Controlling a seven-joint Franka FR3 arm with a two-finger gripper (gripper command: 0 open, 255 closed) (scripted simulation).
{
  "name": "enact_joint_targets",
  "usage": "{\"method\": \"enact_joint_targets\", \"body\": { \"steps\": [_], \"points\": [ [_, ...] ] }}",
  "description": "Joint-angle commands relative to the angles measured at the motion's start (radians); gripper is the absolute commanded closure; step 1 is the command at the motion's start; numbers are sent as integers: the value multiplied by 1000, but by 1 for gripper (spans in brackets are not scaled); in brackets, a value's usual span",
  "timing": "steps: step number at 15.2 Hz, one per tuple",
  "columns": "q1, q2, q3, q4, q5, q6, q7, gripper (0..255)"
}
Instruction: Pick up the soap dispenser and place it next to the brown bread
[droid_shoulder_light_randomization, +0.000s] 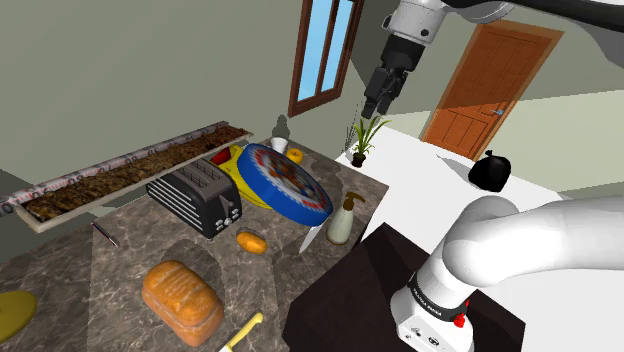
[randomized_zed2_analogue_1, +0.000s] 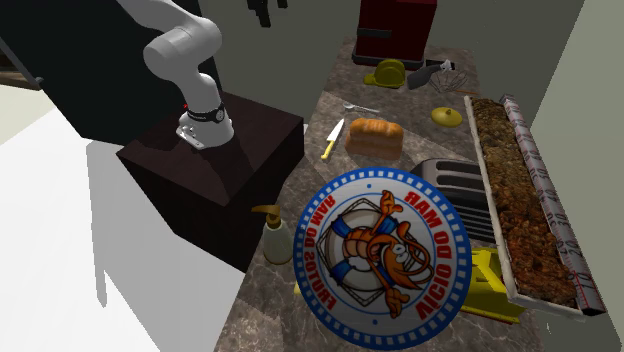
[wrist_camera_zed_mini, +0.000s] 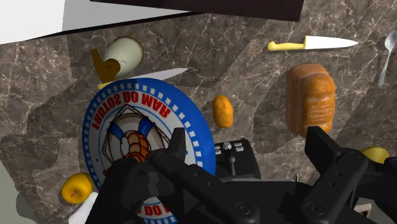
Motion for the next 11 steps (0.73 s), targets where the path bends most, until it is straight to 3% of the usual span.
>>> {"method": "enact_joint_targets", "body": {
  "steps": [1, 11],
  "points": [
    [0, 0, 0, 0, 0, 0, 0, 0],
    [-51, 46, -100, -256, -76, 287, -120, 0]
  ]
}}
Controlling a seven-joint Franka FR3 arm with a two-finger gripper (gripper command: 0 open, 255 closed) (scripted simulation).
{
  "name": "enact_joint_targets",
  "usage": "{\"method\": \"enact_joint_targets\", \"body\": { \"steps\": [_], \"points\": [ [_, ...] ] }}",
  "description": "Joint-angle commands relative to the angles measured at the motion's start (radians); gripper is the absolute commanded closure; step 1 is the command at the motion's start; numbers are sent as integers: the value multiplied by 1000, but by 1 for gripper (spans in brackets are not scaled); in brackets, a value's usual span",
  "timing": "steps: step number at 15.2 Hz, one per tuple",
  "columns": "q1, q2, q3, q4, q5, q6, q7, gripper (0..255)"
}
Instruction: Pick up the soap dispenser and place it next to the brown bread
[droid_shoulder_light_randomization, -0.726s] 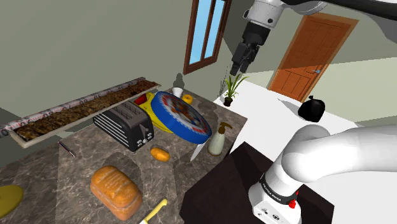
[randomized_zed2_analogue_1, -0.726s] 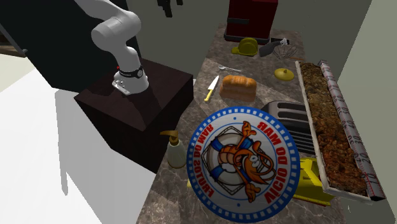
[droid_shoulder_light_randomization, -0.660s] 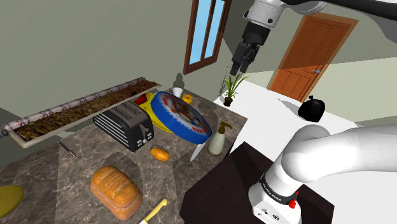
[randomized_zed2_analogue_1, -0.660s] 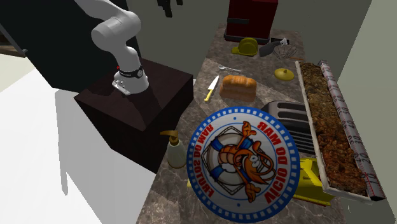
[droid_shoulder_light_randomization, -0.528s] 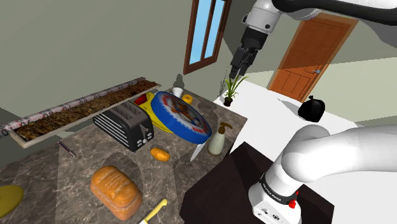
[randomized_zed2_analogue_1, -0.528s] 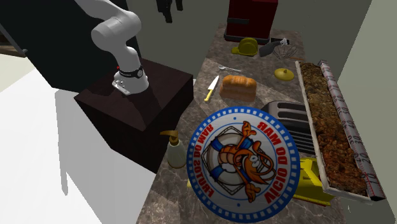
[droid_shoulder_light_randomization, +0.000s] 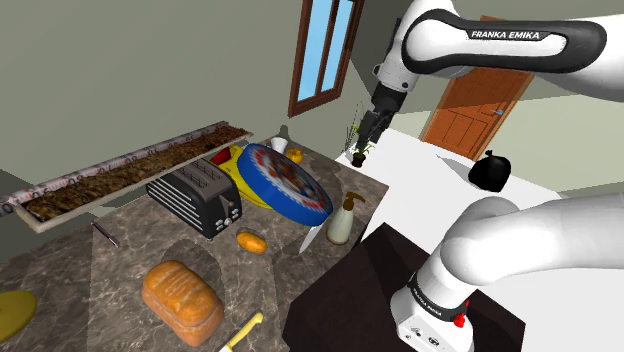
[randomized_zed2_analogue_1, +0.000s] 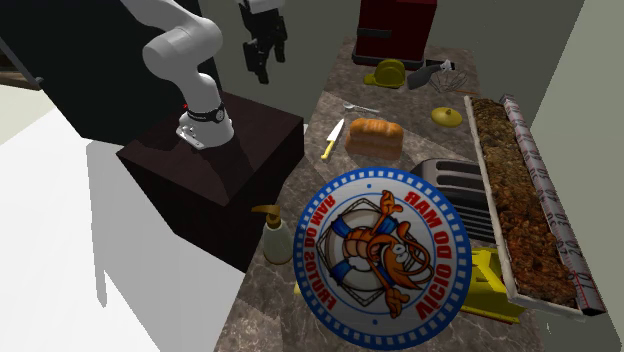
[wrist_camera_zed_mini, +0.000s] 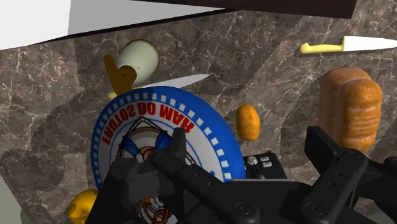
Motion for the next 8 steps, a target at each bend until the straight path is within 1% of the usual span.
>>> {"method": "enact_joint_targets", "body": {
  "steps": [1, 8],
  "points": [
    [-12, 29, -24, -34, -16, 62, -27, 0],
    [-47, 168, -110, -137, -62, 297, -114, 0]
  ]
}}
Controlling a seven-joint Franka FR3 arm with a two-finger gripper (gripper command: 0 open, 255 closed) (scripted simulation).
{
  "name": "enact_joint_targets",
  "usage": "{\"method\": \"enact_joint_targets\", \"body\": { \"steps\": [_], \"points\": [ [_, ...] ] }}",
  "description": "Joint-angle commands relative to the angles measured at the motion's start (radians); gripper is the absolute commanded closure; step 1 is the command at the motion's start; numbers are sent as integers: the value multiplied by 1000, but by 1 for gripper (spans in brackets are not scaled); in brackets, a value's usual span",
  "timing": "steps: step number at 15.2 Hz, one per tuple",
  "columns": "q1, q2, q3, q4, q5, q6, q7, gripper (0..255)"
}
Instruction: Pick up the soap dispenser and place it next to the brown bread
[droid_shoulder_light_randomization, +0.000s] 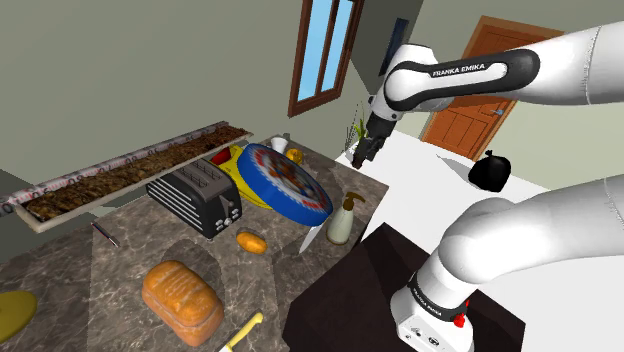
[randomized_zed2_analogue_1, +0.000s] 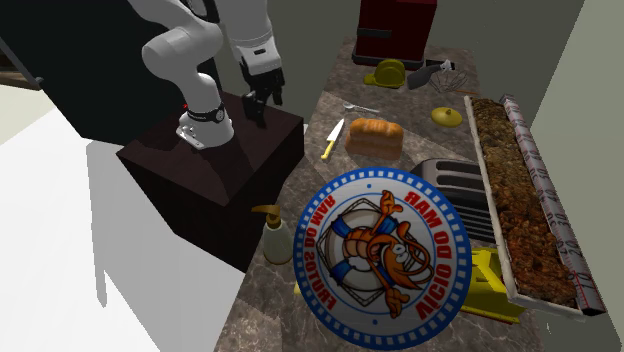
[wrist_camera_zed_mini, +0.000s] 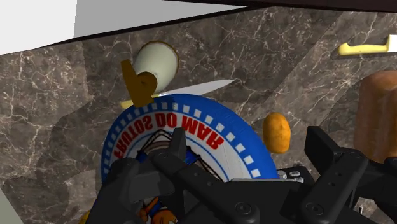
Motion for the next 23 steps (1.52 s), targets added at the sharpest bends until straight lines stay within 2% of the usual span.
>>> {"method": "enact_joint_targets", "body": {
  "steps": [1, 7, 11, 14, 18, 19, 23],
  "points": [
    [-8, 55, -26, -19, -10, 74, -27, 0],
    [-19, 252, -110, -43, -12, 290, -119, 0],
    [-10, 413, -168, -28, 33, 429, -205, 0],
    [4, 546, -206, 0, 113, 523, -299, 0],
    [-8, 734, -210, 62, 291, 621, -471, 0],
    [-14, 738, -204, 64, 294, 623, -474, 0],
    [-32, 805, -167, 73, 378, 671, -535, 0]
  ]
}}
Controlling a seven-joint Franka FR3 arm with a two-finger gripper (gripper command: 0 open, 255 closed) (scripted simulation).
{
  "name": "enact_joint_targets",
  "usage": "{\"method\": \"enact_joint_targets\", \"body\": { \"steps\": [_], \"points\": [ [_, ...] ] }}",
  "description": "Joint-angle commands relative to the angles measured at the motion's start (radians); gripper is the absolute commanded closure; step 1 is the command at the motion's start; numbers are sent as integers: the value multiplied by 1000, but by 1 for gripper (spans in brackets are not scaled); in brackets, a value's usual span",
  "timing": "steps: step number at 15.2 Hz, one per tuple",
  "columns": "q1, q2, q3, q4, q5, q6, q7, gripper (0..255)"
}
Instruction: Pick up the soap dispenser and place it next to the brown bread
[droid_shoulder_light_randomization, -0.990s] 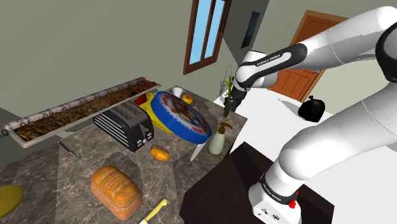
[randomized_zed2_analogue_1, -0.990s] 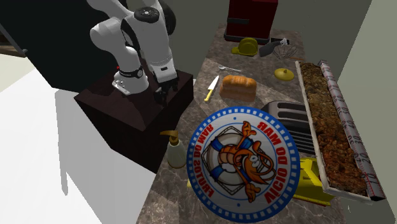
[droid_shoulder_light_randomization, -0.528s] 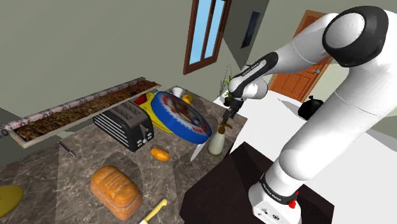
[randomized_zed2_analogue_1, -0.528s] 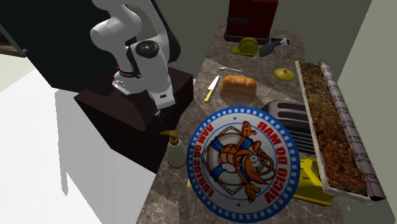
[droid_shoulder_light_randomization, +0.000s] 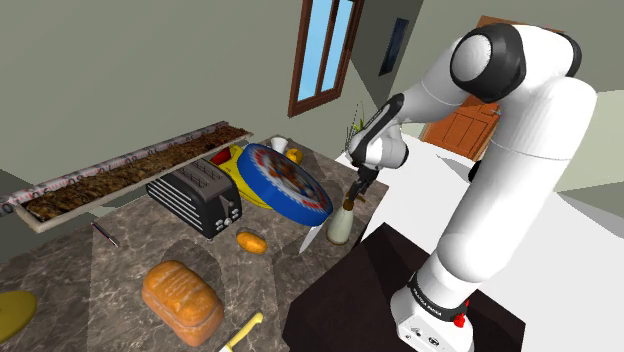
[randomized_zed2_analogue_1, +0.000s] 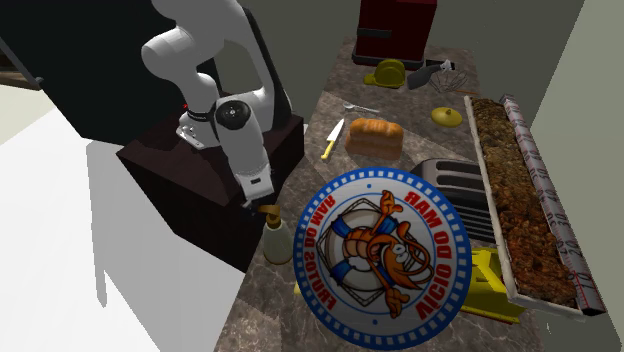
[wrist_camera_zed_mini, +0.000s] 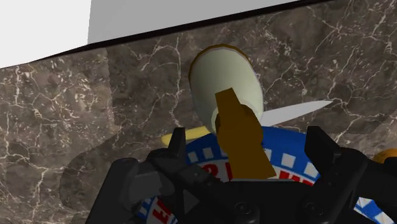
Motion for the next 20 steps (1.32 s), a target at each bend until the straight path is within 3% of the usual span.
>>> {"method": "enact_joint_targets", "body": {
  "steps": [1, 3, 11, 12, 20],
  "points": [
    [-12, 36, 21, 5, 46, 26, -35, 0],
    [-30, 79, 52, 15, 100, 55, -74, 0],
    [-32, 78, 53, 14, 98, 55, -73, 0],
    [-32, 78, 53, 14, 98, 55, -73, 255],
    [-31, 78, 53, 15, 97, 55, -72, 255]
  ]
}}
